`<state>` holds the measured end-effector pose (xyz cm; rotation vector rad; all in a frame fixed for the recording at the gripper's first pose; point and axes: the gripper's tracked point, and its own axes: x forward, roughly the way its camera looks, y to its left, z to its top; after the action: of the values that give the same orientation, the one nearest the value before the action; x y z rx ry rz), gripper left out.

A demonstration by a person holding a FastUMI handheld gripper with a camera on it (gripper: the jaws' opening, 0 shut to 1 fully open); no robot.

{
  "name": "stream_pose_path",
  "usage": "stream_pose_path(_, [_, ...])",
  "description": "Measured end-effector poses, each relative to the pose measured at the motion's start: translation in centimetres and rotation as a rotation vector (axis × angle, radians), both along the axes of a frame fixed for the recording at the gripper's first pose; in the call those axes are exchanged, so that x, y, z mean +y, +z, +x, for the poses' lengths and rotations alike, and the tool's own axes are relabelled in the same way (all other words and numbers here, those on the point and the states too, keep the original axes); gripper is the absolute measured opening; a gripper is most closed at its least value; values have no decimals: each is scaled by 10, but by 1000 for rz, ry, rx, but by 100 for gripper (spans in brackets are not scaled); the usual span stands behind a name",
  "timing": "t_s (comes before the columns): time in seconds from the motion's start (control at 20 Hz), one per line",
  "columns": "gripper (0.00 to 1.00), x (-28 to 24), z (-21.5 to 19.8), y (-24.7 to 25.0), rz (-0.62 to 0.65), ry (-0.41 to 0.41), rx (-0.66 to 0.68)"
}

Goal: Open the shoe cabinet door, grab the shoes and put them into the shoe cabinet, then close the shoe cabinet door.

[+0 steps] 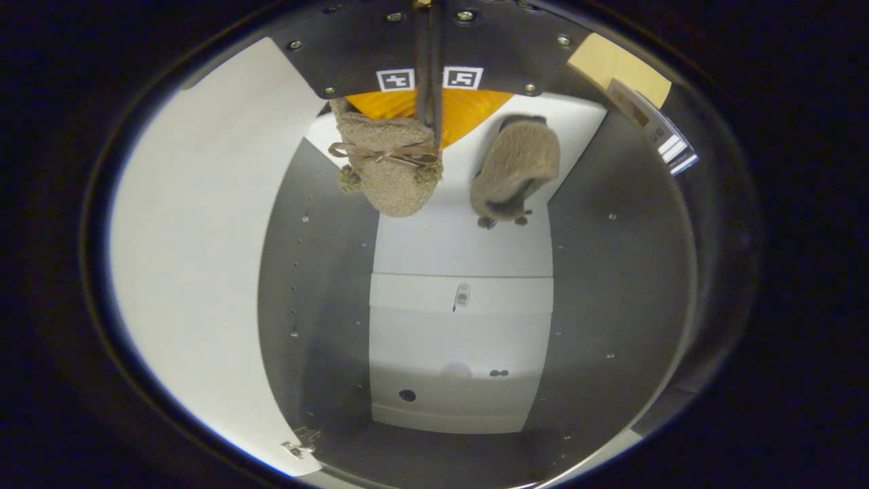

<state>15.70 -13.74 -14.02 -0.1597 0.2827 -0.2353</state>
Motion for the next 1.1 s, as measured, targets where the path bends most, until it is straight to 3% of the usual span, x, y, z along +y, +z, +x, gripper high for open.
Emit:
stream_pose_path(0.25, [1,-12,81,7,-16,17,1])
stream_pose_path(0.4, [1,-21,108,-9,1,8,34])
stream_pose_path(0.65, [3,-27,120,-28,26,-8,76])
stream_pose_path(1.1, [29,-20,109,-39,85,-24,146])
